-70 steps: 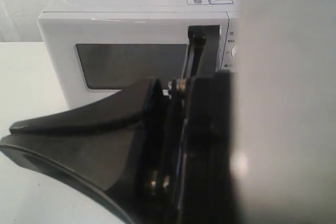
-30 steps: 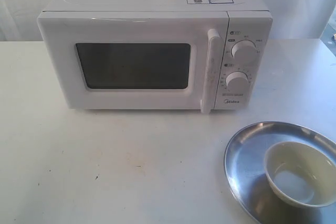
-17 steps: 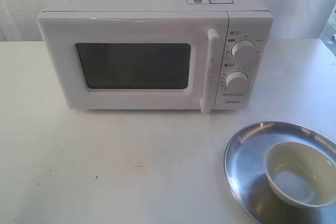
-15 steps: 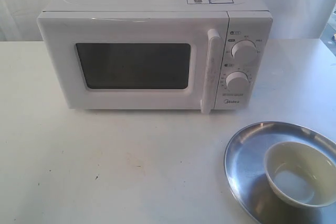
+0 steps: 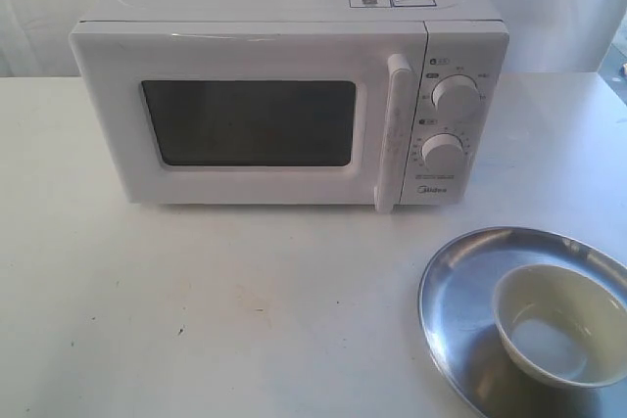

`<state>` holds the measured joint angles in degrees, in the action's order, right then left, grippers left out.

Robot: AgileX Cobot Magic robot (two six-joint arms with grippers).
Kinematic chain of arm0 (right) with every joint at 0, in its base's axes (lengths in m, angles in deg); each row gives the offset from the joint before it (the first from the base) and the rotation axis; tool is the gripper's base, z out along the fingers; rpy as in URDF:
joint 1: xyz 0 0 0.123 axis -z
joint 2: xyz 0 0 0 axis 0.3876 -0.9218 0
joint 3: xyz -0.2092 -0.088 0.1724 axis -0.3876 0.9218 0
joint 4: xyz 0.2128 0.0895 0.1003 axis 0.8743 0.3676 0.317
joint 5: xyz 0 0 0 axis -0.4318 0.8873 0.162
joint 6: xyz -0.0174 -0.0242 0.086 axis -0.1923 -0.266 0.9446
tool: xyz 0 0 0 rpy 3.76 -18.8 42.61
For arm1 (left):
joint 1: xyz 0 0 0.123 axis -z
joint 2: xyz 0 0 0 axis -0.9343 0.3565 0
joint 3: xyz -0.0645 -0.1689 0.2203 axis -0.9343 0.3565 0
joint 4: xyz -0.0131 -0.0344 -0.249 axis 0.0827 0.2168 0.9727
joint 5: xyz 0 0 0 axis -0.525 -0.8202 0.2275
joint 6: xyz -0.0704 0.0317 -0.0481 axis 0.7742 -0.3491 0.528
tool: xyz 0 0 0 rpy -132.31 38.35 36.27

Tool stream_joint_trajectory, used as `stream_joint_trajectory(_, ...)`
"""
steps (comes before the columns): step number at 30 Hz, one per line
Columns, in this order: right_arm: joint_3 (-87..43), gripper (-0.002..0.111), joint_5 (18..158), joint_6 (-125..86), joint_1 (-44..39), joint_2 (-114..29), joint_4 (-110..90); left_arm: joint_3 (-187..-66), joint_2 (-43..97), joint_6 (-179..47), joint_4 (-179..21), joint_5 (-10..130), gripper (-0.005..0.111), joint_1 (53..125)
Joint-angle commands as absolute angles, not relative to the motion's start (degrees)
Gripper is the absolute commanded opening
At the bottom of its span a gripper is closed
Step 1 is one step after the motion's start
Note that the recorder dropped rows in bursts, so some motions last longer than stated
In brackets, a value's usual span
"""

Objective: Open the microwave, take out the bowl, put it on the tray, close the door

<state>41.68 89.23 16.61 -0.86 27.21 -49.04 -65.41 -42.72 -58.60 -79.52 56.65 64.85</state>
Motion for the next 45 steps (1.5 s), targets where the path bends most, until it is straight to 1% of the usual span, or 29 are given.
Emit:
stream_joint_trajectory(1, 42.92, 0.0, 81.52, -5.74, -0.48, 27.77, -25.4, -65.57, -42.84, -58.6, -79.07, 56.45, 0.0, 64.91)
stream_joint_trajectory(3, 42.92, 0.0, 82.31, -9.79, -0.48, 27.77, -19.28, -65.57, -42.84, -58.6, -79.07, 56.45, 0.0, 64.91)
stream_joint_trajectory(7, 42.92, 0.0, 81.96, -11.78, -0.48, 27.77, -18.97, -65.57, -42.84, -58.6, -79.07, 56.45, 0.0, 64.91)
stream_joint_trajectory(13, 42.92, 0.0, 82.09, -17.25, 0.91, 27.77, -12.71, -65.57, -42.84, -58.6, -79.07, 56.45, 0.0, 64.91)
stream_joint_trajectory(45, 42.92, 0.0, 84.11, -18.34, 1.15, 27.77, -12.69, -65.57, -42.84, -58.6, -79.07, 56.45, 0.0, 64.91)
